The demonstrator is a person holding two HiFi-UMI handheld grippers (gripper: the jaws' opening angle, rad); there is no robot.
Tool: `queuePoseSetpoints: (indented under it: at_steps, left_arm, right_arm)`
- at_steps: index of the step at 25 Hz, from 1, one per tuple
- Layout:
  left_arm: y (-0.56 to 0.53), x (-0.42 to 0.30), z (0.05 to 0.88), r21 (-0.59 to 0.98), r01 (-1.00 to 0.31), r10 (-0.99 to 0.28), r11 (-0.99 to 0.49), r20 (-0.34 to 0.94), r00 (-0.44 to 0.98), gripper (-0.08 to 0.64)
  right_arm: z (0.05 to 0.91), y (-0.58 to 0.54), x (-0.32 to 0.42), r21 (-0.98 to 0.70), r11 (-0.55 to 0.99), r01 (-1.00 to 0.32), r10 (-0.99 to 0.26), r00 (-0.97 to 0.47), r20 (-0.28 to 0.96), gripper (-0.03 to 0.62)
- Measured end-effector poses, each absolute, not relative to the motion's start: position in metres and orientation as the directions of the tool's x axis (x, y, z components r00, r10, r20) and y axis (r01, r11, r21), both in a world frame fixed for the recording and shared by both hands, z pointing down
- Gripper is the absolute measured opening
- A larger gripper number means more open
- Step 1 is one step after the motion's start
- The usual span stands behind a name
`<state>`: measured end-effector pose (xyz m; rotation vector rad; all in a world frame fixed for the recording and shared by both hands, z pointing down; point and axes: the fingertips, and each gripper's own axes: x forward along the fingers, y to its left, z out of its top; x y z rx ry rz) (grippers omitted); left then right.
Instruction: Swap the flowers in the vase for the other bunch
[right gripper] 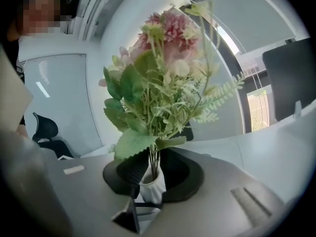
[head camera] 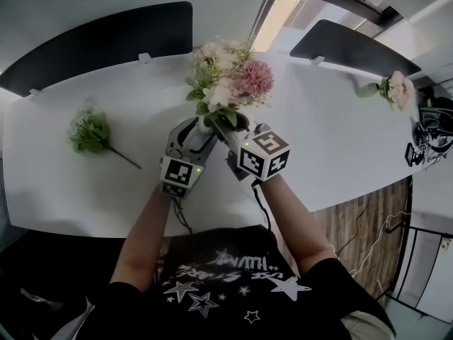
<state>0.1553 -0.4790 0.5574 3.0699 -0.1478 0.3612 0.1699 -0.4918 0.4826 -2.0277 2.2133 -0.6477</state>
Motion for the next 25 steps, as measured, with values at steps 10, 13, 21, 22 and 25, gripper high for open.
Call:
queuePoseSetpoints:
  at_steps: [10,13,21,22,25]
  left_arm:
    - [-0.479,0.155,0.56,0.05,-0.106,-0.09,-0.993,0.255,0.963,0.262]
    - [-0.477,0.155,0.557,0.052,-0.098,-0.082,-0.994,0.254,0.964,0.262]
    - [-0.476,0.154,0.556,0.054,-0.096,-0.078,-0.994,0.268,0.96,0.262]
    - [-0.475,0.152,0.557,0.053,-0.096,-0.078,-0.994,0.268,0.96,0.262]
    - [-0.474,0.149,0.56,0.056,-0.096,-0.078,-0.994,0.267,0.96,0.264]
  right_arm:
    - [0.421,-0.482,0.192,-0.36,0.01,-0.933,-0.989,-0.061,0.132,0.061]
    - [0.396,-0.474,0.201,-0.365,-0.002,-0.931,-0.995,-0.034,0.094,0.061]
    - [0.363,-0.42,0.235,-0.3,-0.088,-0.95,-0.991,0.054,0.121,0.059]
    - [0.37,-0.412,0.237,-0.29,-0.109,-0.951,-0.985,0.066,0.157,0.058]
    - [0.398,-0.393,0.239,-0.298,-0.154,-0.942,-0.966,0.08,0.247,0.057]
